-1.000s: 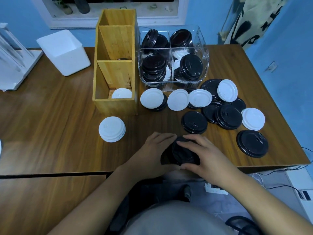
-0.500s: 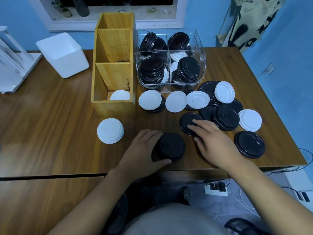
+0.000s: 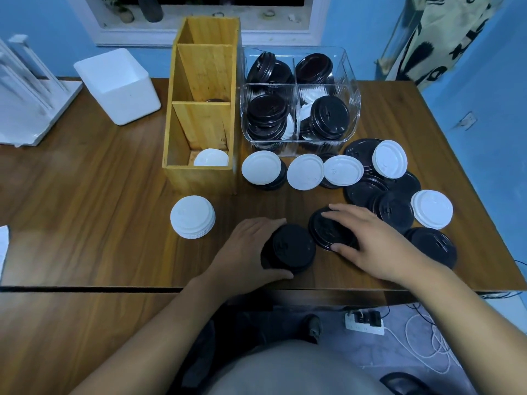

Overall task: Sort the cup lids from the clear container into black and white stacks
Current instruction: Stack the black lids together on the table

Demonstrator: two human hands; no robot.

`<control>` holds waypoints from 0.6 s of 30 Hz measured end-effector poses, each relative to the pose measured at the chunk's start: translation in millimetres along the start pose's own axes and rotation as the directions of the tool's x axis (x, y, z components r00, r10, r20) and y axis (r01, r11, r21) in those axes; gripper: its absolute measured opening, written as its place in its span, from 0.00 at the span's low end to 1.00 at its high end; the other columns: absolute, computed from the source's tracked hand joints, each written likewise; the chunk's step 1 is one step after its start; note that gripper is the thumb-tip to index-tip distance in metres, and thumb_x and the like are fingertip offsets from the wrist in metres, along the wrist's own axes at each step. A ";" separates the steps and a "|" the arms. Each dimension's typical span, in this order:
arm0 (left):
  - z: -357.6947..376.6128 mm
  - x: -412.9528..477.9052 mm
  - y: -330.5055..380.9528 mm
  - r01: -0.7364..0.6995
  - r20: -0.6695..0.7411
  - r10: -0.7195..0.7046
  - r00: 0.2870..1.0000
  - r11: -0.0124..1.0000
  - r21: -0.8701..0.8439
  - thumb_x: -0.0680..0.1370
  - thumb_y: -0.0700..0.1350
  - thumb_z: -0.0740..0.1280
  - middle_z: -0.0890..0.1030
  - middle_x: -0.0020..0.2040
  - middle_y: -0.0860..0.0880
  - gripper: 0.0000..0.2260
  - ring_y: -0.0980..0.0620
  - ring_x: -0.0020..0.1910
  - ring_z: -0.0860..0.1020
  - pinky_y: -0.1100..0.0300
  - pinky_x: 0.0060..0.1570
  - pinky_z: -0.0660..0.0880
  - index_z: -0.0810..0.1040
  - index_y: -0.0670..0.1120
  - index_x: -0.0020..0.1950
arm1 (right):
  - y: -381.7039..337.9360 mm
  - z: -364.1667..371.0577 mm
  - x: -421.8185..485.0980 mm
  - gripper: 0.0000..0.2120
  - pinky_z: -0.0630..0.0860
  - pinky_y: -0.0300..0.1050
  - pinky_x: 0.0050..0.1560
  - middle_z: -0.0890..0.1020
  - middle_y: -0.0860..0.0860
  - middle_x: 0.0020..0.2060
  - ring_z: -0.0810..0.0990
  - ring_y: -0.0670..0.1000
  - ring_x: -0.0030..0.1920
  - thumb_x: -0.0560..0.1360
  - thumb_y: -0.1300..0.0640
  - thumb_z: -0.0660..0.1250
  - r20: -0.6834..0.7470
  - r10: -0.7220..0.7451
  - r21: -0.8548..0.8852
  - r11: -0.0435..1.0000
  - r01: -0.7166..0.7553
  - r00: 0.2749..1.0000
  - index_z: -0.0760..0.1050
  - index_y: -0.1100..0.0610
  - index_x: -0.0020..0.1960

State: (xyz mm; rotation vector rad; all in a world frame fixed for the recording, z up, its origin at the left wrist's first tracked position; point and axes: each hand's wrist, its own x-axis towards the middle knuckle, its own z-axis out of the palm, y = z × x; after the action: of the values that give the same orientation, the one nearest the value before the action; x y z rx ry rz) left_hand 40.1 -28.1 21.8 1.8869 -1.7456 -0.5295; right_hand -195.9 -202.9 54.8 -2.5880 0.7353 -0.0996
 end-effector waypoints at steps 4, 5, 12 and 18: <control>2.1 2.5 -0.7 0.011 0.005 -0.011 1.000 1.000 0.010 0.66 0.69 0.77 0.73 0.73 0.53 0.46 0.57 0.72 0.65 0.72 0.71 0.47 0.68 0.51 0.78 | -3.8 1.0 -2.3 0.39 0.69 0.48 0.69 0.71 0.42 0.70 0.66 0.47 0.67 0.71 0.40 0.74 -0.040 0.071 -0.029 0.997 -0.073 0.997 0.63 0.43 0.77; 2.0 2.7 -0.6 0.014 0.005 -0.015 1.000 1.000 0.007 0.66 0.69 0.77 0.73 0.73 0.53 0.46 0.57 0.72 0.65 0.74 0.70 0.46 0.68 0.51 0.78 | -5.4 2.4 -3.1 0.38 0.70 0.46 0.66 0.73 0.42 0.68 0.67 0.47 0.65 0.70 0.38 0.73 -0.075 0.098 -0.053 0.993 -0.102 0.992 0.64 0.44 0.76; 2.4 4.3 1.2 0.031 -0.002 -0.031 1.000 0.999 0.007 0.65 0.69 0.78 0.73 0.74 0.55 0.49 0.57 0.73 0.66 0.66 0.73 0.52 0.66 0.50 0.80 | -54.3 16.0 1.1 0.34 0.74 0.46 0.60 0.76 0.46 0.58 0.76 0.49 0.58 0.66 0.36 0.75 -0.305 0.110 0.077 0.993 -0.091 0.946 0.74 0.48 0.68; 2.5 3.7 1.9 0.047 0.018 -0.047 0.999 0.999 0.016 0.67 0.68 0.77 0.70 0.76 0.52 0.51 0.56 0.75 0.62 0.63 0.74 0.53 0.60 0.49 0.82 | -69.0 39.4 11.9 0.35 0.76 0.49 0.60 0.72 0.41 0.57 0.75 0.47 0.58 0.66 0.32 0.72 -0.154 0.061 0.119 0.992 -0.043 0.986 0.73 0.44 0.69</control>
State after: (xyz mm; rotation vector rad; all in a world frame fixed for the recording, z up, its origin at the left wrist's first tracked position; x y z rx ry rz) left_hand 37.5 -32.1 21.1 1.9435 -1.7254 -0.5539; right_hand -145.0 -141.0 48.9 -2.4697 0.8270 -0.3236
